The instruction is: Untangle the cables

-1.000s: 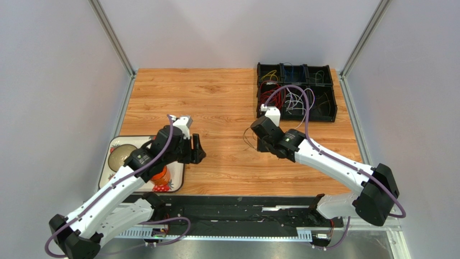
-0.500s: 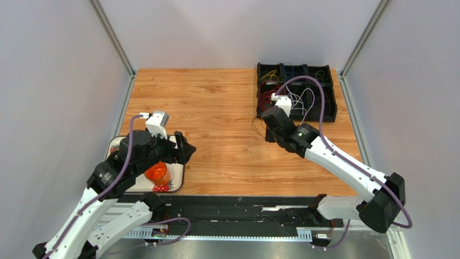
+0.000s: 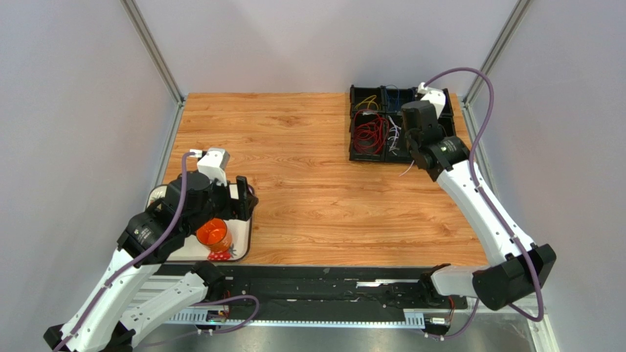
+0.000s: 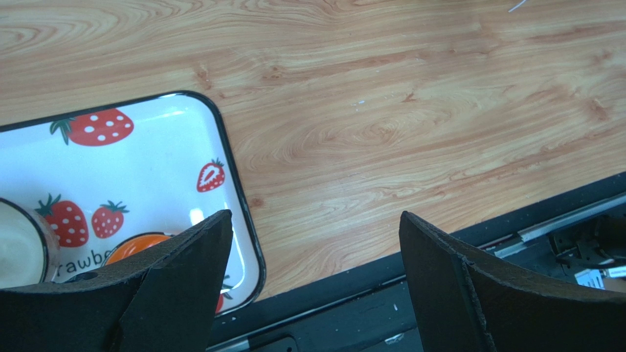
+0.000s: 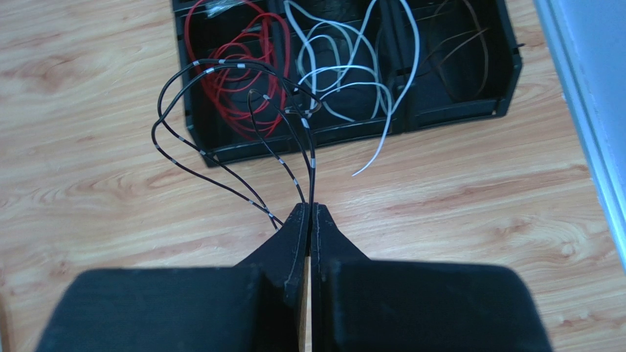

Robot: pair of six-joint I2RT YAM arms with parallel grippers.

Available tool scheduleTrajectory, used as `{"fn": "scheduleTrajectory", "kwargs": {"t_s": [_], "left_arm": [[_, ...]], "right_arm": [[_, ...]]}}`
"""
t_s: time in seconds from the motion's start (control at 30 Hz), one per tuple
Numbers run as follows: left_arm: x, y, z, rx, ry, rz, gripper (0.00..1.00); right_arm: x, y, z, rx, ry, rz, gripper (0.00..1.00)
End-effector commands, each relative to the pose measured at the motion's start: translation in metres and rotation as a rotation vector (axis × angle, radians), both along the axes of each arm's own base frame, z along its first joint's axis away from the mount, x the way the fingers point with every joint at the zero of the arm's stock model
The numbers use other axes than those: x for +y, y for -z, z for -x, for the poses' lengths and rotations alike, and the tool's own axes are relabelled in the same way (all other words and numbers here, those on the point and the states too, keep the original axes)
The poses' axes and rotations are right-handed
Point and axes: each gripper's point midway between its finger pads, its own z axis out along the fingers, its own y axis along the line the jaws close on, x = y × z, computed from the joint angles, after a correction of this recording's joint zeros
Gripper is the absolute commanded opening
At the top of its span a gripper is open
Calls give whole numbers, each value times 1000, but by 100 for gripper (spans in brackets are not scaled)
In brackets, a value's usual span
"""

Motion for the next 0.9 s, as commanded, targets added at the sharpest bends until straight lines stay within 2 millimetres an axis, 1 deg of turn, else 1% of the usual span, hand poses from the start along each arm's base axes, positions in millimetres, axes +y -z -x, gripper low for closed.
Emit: {"fn": "scheduleTrajectory", "kwargs": {"t_s": [0.0, 0.03, 0.07, 0.1, 0.13, 0.17, 0.2, 0.23, 0.27, 0.3, 0.33, 0.37, 0.4, 0.43, 0.47, 0.5, 0.53, 0.57, 0.6, 0.63, 0.67, 0.7, 0.73, 0.77, 0.8, 0.83, 0.87], "left_arm": [[7, 1, -5, -6, -26, -42, 91], [9, 2, -6, -6, -39, -48, 91], [9, 4, -6, -2, -46, -52, 91], [11, 4, -6, 0, -54, -54, 91], [12, 3, -7, -3, -63, -56, 91], [13, 3, -7, -2, -65, -55, 91], [13, 3, -7, -2, -65, -55, 91], [13, 4, -7, -1, -65, -56, 91], [13, 3, -7, -4, -66, -53, 91], [13, 3, -7, -4, -67, -53, 91], [13, 2, -7, -6, -67, -49, 91], [13, 2, -7, -6, -67, -52, 91], [13, 3, -7, -5, -69, -51, 91], [14, 2, -7, -6, -68, -52, 90], [14, 3, -7, -5, -67, -52, 90], [14, 2, -6, -8, -68, -51, 90], [15, 2, -6, -9, -72, -50, 90], [16, 2, -7, -10, -78, -51, 90], [17, 3, -7, -9, -85, -56, 90], [17, 2, -7, -12, -87, -54, 89], [18, 1, -7, -12, -86, -54, 89], [18, 1, -7, -13, -87, -52, 88], [19, 1, -6, -14, -90, -52, 88], [19, 1, -7, -16, -92, -51, 88], [20, 1, -7, -16, -99, -54, 88], [20, 1, -7, -18, -100, -51, 88], [21, 1, -7, -19, -106, -52, 88]], "right_arm": [[-18, -16, -33, -36, 26, -5, 0], [-29, -17, -41, -36, 54, -8, 0], [-33, -11, -50, -20, 67, 5, 0], [-38, -19, -59, -36, 81, 2, 0], [-47, -20, -65, -36, 105, 2, 0], [-52, -10, -76, -13, 117, 14, 0], [-56, -21, -85, -39, 128, 3, 0], [-67, -21, -91, -38, 157, 0, 0], [-73, -21, -99, -36, 171, 3, 0], [-83, -11, -108, -13, 211, 24, 0], [-91, -19, -116, -31, 235, 24, 0], [-95, -16, -121, -22, 255, 25, 0], [-103, -3, -130, 4, 276, 29, 0], [-106, -11, -138, -19, 286, 19, 0], [-108, -10, -144, -18, 290, 13, 0], [-114, 3, -153, 6, 306, 21, 0], [-119, -10, -160, -24, 318, 20, 0], [-122, -9, -166, -26, 326, 26, 0], [-130, -10, -169, -30, 353, 37, 0], [-132, 0, -176, -14, 361, 44, 0], [-135, -8, -182, -43, 371, 42, 0], [-138, -7, -187, -47, 378, 49, 0], [-141, 2, -195, -39, 382, 60, 0], [-143, -2, -200, -52, 391, 66, 0], [-150, 0, -203, -56, 412, 79, 0], [-152, 1, -208, -71, 427, 71, 0], [-154, 11, -214, -64, 437, 67, 0]]}}
